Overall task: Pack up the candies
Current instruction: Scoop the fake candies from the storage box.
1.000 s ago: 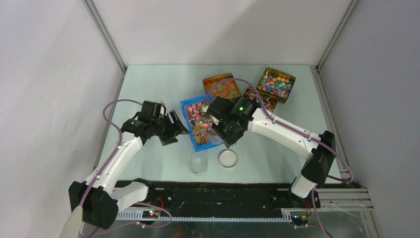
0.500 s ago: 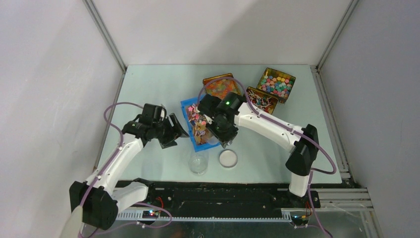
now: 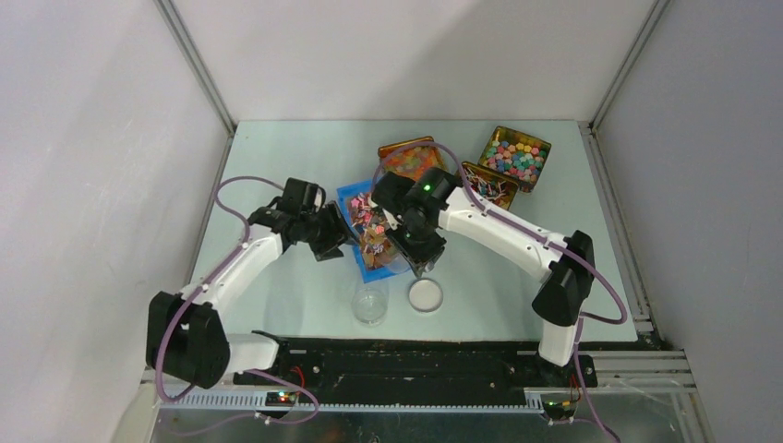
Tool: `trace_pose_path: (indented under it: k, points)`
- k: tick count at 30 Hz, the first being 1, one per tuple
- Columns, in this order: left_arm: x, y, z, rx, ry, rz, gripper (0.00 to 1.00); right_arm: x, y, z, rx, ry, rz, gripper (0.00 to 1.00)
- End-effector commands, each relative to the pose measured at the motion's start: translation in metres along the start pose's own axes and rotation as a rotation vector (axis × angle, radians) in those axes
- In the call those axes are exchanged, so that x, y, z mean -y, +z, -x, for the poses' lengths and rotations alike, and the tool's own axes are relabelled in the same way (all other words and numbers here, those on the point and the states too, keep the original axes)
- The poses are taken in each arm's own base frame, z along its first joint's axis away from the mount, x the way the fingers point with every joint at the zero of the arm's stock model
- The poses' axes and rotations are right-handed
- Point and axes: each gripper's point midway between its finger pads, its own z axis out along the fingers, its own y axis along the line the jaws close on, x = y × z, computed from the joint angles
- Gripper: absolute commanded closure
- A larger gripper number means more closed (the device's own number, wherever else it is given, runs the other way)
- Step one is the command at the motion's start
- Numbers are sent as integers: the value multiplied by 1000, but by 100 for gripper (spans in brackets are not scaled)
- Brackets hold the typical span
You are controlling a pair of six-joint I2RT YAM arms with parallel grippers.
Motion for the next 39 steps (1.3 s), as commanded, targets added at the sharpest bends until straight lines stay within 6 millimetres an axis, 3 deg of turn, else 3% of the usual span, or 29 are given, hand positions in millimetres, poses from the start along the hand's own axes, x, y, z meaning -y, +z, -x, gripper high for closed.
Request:
trace_pose_path:
  k: [1,8,18,31,39]
  points:
    - [23,3,8,21,39,-27,41,-6,-6,5,-1,23,37,100]
    - [8,12,4,-2,90,118,57,-1,6,15,-12,47,34,100]
    - [16,16,-1,-18,112,109,75,6,22,44,30,26,-5,100]
    - [16,16,-5,-22,131,121,80,16,51,50,111,25,0,100]
    - [20,14,-3,-16,133,109,79,19,53,49,170,47,8,100]
